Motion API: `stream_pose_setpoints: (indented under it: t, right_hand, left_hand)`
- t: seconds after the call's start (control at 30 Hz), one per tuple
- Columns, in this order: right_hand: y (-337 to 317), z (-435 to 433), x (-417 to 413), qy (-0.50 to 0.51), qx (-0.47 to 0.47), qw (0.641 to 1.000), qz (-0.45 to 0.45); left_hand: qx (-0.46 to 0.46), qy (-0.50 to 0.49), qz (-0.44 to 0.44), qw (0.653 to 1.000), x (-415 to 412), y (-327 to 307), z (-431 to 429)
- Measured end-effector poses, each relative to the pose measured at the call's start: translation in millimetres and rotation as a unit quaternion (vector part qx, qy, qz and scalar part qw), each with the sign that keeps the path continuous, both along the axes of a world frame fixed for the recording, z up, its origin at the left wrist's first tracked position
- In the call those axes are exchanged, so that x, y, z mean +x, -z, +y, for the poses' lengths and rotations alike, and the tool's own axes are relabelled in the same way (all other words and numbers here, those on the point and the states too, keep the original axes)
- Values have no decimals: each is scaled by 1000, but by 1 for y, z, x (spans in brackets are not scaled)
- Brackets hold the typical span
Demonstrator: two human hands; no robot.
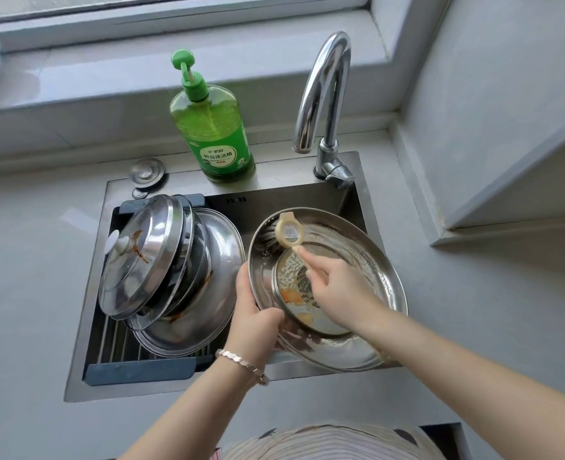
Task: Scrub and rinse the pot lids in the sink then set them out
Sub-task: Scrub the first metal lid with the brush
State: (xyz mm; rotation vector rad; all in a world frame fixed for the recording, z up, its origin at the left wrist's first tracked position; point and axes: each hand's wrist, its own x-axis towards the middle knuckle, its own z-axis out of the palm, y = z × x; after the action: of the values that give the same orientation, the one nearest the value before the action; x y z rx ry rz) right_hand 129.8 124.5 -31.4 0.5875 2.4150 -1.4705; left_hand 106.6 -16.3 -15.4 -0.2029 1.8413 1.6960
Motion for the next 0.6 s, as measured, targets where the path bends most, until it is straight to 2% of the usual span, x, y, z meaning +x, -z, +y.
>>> stream_pose_setpoints:
  t: [0.07,0.17,0.33,0.5,0.6]
  right_hand:
    - [-1,12,-3,18,10,1000,-5]
    - [-2,28,-11,61,57,996,-28]
    - [-9,2,-7,-12,18,1000,11]
    - [3,48,-8,70,78,993,-45]
    - [-2,26,-12,54,59,997,0]
  left_hand:
    - [7,2,-15,1000,-3,0,-5]
    - [11,-6,10,1000,-4,-5,-5]
    - [5,-5,-9,1000,-8,-2,-7]
    - [-4,9,49,999,-13,-10,-11]
    - [-8,29,50,998,-14,-12,-2]
